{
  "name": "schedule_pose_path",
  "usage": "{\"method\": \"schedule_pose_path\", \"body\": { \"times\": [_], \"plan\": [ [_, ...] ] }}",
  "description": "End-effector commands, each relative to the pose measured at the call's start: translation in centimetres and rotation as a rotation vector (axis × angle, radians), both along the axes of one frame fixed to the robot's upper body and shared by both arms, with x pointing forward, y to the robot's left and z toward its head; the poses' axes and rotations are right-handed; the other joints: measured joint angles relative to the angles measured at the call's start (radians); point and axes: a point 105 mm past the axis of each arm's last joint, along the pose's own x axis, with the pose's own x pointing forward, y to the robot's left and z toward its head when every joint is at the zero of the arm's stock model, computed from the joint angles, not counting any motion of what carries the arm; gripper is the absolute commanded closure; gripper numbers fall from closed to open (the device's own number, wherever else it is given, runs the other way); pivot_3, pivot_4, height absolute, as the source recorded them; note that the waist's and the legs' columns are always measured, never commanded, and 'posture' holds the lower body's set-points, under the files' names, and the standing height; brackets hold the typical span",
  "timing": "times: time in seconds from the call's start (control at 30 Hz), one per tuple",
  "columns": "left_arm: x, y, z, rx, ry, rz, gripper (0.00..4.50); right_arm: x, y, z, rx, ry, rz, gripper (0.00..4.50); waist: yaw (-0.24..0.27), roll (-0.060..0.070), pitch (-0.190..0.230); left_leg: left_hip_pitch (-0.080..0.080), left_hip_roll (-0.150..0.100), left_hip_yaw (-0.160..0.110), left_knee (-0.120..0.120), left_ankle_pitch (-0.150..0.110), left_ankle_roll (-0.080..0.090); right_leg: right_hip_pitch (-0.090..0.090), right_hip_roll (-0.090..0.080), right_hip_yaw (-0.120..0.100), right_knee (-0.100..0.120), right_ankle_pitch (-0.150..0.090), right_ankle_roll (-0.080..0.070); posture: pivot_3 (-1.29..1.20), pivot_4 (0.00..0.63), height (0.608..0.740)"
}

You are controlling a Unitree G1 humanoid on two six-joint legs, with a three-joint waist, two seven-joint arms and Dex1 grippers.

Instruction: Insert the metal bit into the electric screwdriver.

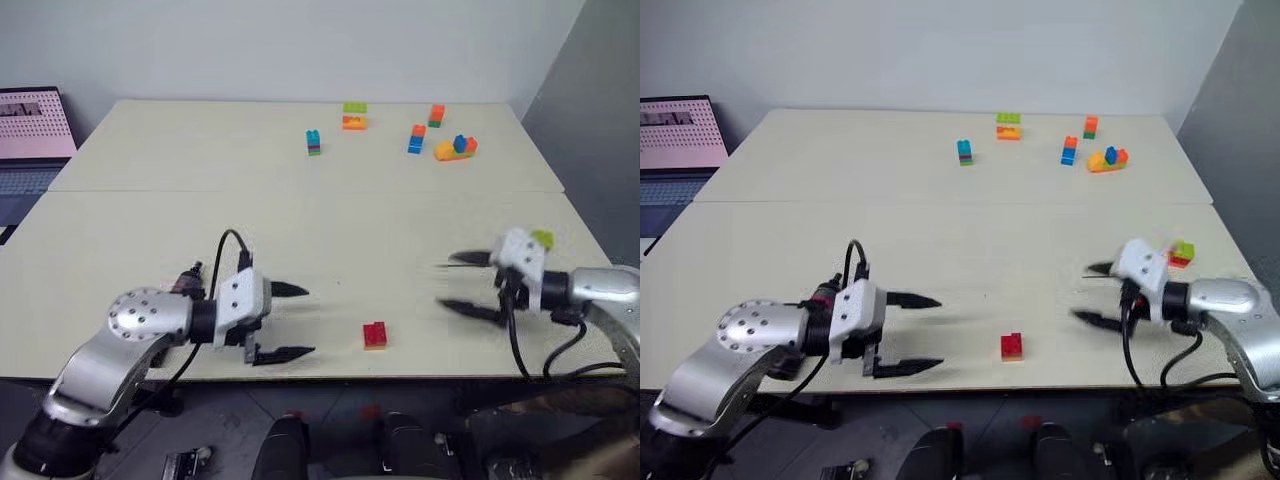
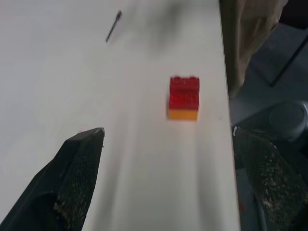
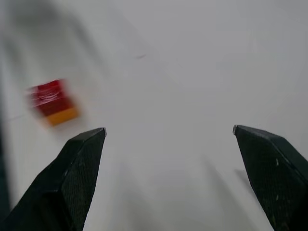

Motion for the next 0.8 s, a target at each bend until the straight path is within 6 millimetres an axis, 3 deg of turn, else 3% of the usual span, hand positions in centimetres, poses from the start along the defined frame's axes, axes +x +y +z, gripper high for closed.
{"method": "schedule_pose_path", "body": {
  "times": [0.03,0.3,0.47,0.5,0.57,0.8],
  "plan": [
    [-2.2,-0.4,-0.4,0.052,-0.035,-0.108,0.0,-1.2,2.4,-1.1,-0.047,0.071,0.187,0.04,0.0,-0.001,0.0,0.0,0.0,0.0,0.0,0.0,0.0,0.0,0.0,0.0,0.0,0.0,0.0,0.0,0.15,0.74],
    [-2.9,-1.2,-0.2,0.006,-0.036,-0.121,0.0,-0.4,6.1,-3.8,-0.07,0.093,0.302,0.04,0.001,-0.001,0.0,-0.006,0.0,0.0,0.0,0.0,0.0,-0.008,0.0,-0.001,0.002,0.0,0.0,0.0,0.15,0.74],
    [-3.1,-1.7,-0.1,-0.015,-0.041,-0.131,0.0,0.1,7.0,-4.9,-0.073,0.088,0.316,0.04,0.002,-0.001,0.0,-0.009,0.0,0.0,0.0,0.0,0.0,-0.01,0.001,-0.001,0.002,0.0,0.0,0.0,0.15,0.74],
    [-3.1,-1.7,0.0,-0.022,-0.043,-0.13,0.0,0.1,7.1,-5.0,-0.067,0.091,0.315,0.42,0.002,-0.001,0.0,-0.009,0.0,0.0,0.0,0.0,0.0,-0.01,0.001,0.0,0.002,0.0,0.0,0.0,0.15,0.74],
    [-3.0,-1.8,0.0,-0.028,-0.047,-0.128,0.0,0.0,7.3,-5.2,-0.056,0.094,0.315,0.73,0.0,-0.001,0.0,-0.009,0.0,0.0,0.0,0.0,0.0,-0.01,0.001,0.0,0.003,0.0,0.0,0.0,0.15,0.74],
    [-2.7,-2.3,0.3,-0.065,-0.056,-0.12,0.0,-0.2,7.9,-5.0,-0.031,0.068,0.313,2.42,0.0,-0.001,0.0,-0.008,0.001,0.0,0.002,0.0,0.0,-0.01,0.002,0.0,0.005,0.001,0.0,0.0,0.15,0.74]
  ]
}}
